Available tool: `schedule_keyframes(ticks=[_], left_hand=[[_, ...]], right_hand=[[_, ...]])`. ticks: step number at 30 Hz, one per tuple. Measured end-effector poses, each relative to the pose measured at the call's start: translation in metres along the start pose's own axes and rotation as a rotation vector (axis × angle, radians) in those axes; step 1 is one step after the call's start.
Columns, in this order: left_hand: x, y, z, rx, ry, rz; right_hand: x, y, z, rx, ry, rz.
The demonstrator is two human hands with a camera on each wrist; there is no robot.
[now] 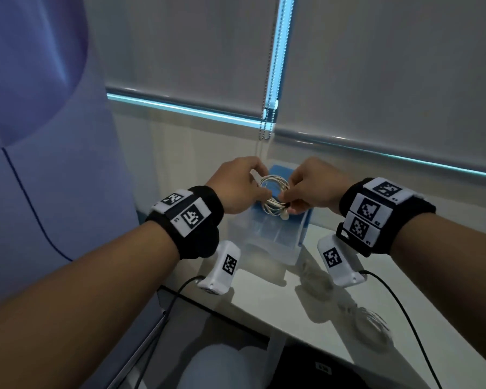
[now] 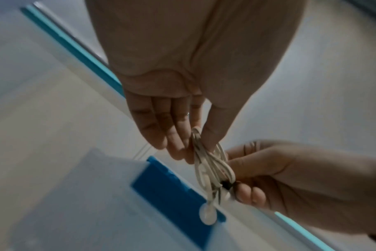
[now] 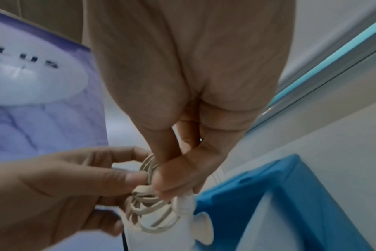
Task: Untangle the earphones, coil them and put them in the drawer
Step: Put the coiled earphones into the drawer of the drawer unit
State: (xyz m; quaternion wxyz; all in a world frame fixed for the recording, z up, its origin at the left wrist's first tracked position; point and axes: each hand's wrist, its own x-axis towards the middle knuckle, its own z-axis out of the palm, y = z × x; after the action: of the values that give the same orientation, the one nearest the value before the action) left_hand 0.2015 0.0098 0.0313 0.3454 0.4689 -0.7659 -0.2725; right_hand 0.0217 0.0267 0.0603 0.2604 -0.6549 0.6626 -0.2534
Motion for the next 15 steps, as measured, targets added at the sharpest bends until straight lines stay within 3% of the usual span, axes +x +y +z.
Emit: schedule_keyframes(ticks=[5, 10, 15], left_hand=[[-0.003, -0.017, -0.001, 0.245, -0.038, 0.072], [-0.003, -0.029, 0.004, 0.420, -0.051, 0.169], [0.002, -0.026, 0.009, 0.740, -0.095, 0.302]], right_hand=[[0.010, -0.011, 0.026, -0.492, 0.004, -0.008], [0.016, -0.015, 0.041, -0.605, 0.002, 0.064], [0.013, -0.019, 0.052, -0.917, 0.027, -0.011]])
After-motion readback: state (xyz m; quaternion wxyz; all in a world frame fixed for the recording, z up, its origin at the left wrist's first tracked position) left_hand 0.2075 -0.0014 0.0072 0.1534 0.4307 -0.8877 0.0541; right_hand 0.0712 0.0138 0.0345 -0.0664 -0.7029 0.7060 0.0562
